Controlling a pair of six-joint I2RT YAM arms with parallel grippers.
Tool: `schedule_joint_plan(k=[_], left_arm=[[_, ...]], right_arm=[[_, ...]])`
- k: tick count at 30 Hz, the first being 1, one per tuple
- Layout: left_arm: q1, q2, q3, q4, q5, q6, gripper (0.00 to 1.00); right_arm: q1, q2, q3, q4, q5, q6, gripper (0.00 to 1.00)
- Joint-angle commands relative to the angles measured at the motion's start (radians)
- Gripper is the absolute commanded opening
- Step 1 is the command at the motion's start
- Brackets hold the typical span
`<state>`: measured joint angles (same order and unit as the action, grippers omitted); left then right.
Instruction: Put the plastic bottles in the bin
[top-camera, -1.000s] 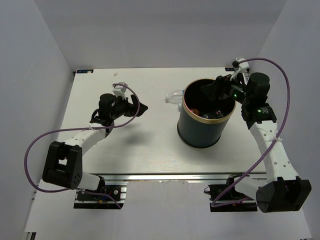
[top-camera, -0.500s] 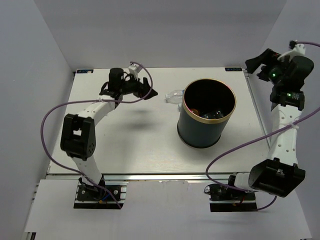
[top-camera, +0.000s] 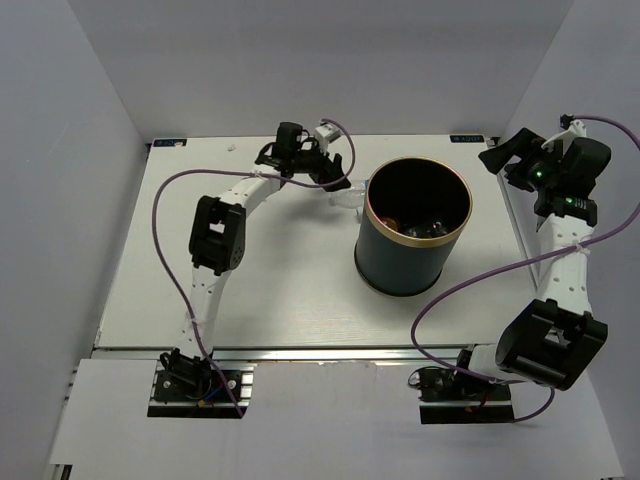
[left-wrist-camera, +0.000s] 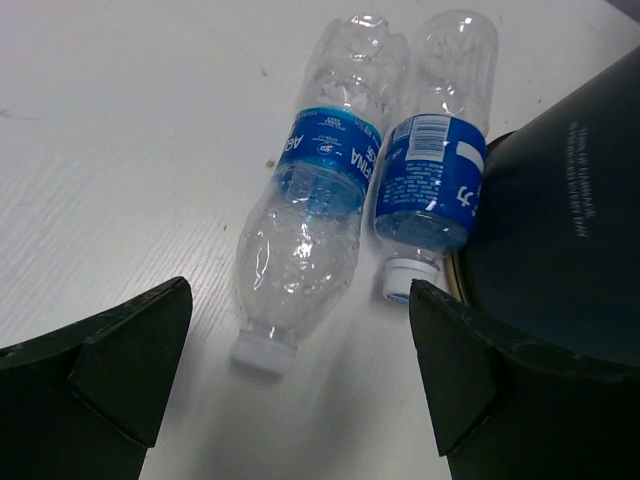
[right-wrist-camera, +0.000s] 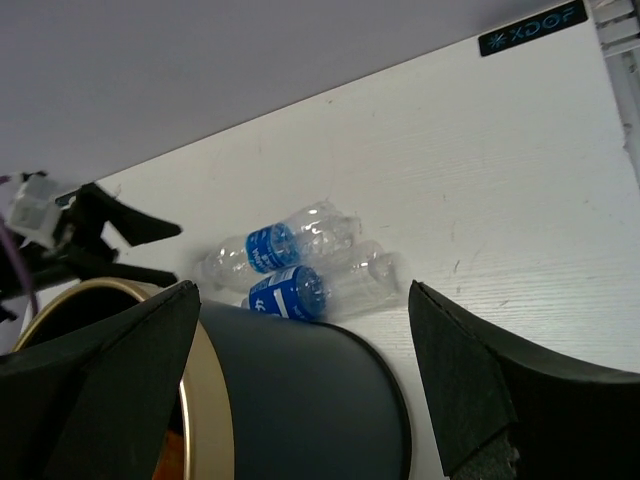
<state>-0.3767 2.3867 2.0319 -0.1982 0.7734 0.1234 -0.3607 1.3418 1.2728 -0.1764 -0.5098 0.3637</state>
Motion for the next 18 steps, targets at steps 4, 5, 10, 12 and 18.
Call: schedule_joint_plan(k=[4, 5, 10, 12, 18], left_arm=[[-0.019, 0.071, 0.06, 0.262, 0.052, -0.143, 0.98], [-0.021, 0.08, 0.051, 0.334, 0.059, -0.189, 0.98], [-0.027, 0.179, 0.091, 0.474, 0.081, -0.297, 0.98], [-0.033, 0.218, 0.146, 0.471, 0.067, -0.304, 0.98], [-0.048, 0.278, 0.147, 0.468, 0.105, -0.255, 0.98]], right_arm=[[-0.007, 0.016, -0.049, 0.071, -0.13, -0.002, 0.89], [-0.007, 0.019, -0.05, 0.071, -0.136, -0.006, 0.89], [-0.009, 0.036, -0.065, 0.081, -0.194, 0.017, 0.89], [-0.009, 0.037, -0.084, 0.116, -0.249, 0.033, 0.89], [-0.009, 0.051, -0.081, 0.094, -0.239, 0.023, 0.89]])
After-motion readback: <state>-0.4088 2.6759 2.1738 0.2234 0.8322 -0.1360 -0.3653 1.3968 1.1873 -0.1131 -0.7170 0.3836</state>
